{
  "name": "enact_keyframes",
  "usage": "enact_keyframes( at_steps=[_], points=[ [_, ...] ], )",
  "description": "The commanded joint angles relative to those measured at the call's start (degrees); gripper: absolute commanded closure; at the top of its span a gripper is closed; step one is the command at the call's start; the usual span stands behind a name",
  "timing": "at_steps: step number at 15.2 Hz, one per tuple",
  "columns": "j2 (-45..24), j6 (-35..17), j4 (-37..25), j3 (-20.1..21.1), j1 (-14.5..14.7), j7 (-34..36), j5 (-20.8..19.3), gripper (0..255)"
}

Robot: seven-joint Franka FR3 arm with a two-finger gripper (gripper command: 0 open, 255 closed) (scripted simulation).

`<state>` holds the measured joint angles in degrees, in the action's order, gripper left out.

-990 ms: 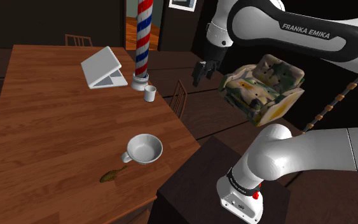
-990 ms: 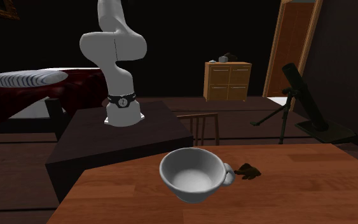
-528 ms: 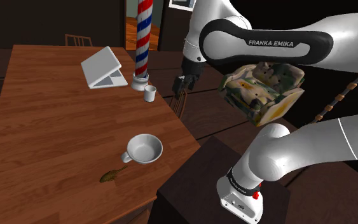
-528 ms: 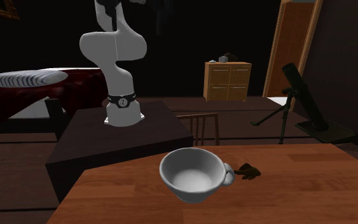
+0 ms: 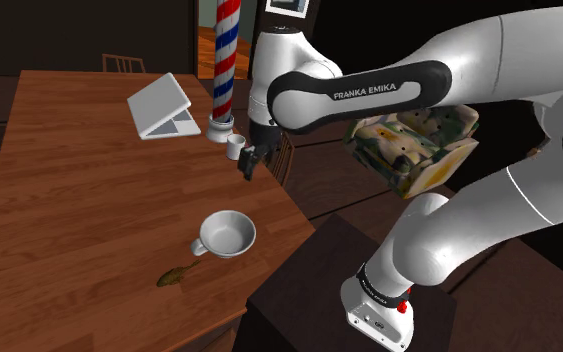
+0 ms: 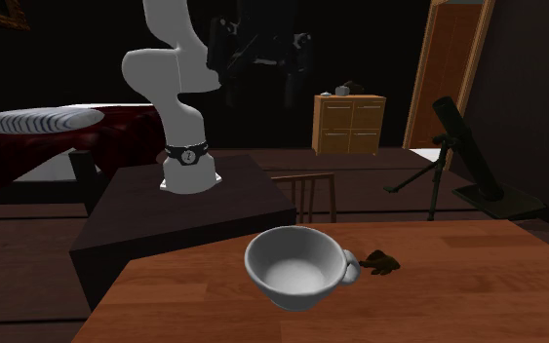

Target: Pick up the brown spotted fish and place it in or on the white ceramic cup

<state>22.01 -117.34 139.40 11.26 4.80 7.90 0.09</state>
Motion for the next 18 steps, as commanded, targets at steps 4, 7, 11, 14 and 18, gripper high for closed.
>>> enact_keyframes(
  at_steps=[4,7,11,14,18],
  points=[
    [-10.0,-5.7,-2.7,2.9,1.3,2.2,-0.5,0],
    [-16.1,-8.6,-4.7,4.5,2.1,3.8,-1.5,0],
    [-24.5,-11.8,-8.3,6.2,3.4,6.1,-3.5,0],
    [-30.8,-13.7,-11.5,7.0,4.8,8.0,-5.5,0],
    [-39.3,-15.4,-16.5,7.4,7.1,10.2,-8.2,0]
  ],
)
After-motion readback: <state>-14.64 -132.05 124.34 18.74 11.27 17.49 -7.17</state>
